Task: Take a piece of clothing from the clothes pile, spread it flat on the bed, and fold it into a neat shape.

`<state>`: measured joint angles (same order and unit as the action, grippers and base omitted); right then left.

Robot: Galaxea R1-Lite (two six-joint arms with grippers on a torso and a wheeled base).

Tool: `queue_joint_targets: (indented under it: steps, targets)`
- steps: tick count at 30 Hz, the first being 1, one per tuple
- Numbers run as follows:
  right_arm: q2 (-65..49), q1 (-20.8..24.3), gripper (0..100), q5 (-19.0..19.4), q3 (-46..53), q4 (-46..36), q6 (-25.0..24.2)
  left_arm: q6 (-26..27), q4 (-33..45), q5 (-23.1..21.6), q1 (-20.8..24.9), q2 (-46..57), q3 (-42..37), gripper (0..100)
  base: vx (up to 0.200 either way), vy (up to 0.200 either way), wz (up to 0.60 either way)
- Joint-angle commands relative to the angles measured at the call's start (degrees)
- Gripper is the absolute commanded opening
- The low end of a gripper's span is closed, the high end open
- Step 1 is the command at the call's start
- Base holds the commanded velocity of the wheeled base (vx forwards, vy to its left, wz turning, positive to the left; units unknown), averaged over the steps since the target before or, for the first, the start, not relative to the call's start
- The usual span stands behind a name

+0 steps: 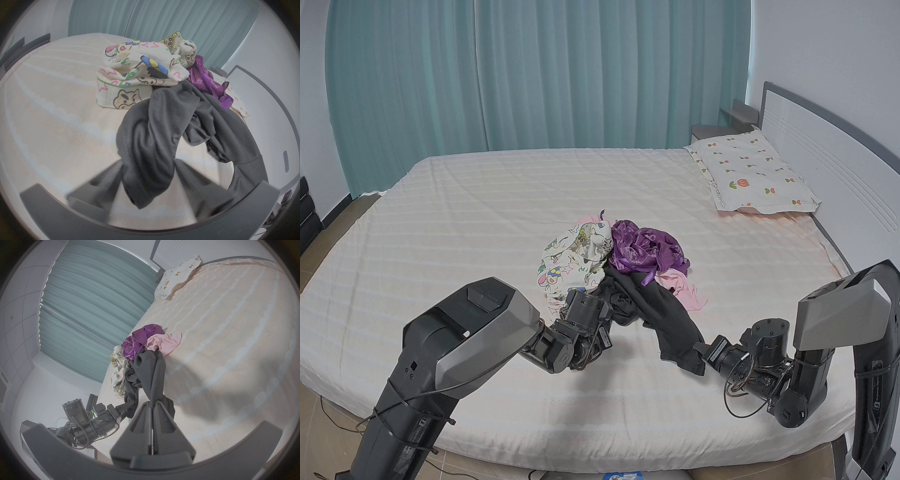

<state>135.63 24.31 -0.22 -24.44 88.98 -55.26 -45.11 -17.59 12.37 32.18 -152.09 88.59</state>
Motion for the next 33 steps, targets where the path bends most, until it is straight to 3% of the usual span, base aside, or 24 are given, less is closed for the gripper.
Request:
queue_joint_targets:
  steps: [1, 9, 17, 19, 21, 26, 33]
  targets:
    - [-0.37, 0.48, 0, 0.04, 0.27, 1.02, -0.11, -1.83, 0.1, 0.02, -0.19, 1.18, -1.05, 0, 0.0, 0.0, 0.0]
    - [-4.24, 1.09, 0, -0.13, 0.01, 1.02, -0.11, -8.77, -4.73, -2.53, -0.72, 13.84, -12.3, 0, 0.0, 0.0, 0.0]
    - [-25.33, -0.4, 0, 0.48, -3.42, 0.93, 3.14, -8.95, -17.65, -3.94, -3.27, 33.35, -27.33, 0, 0.0, 0.0, 0.0]
    - [-25.68, -0.4, 0, 0.48, -3.51, 0.93, 3.32, -8.95, -17.83, -3.94, -3.27, 33.53, -27.51, 0, 0.0, 0.0, 0.0]
    - [-30.52, -0.75, 0, 1.36, -6.06, 0.93, 6.74, -8.95, -19.94, -3.94, -4.5, 41.44, -30.58, 0, 0.0, 0.0, 0.0]
    - [-32.62, -1.19, 0, 2.94, -11.07, 0.93, 9.82, -8.68, -20.11, -3.85, -6.08, 50.22, -30.58, 0, 0.0, 0.0, 0.0]
    - [-29.02, -0.84, 0, 2.94, -8.78, 0.93, 9.82, -8.77, -19.5, -3.94, -7.93, 52.6, -34.54, 0, 0.0, 0.0, 0.0]
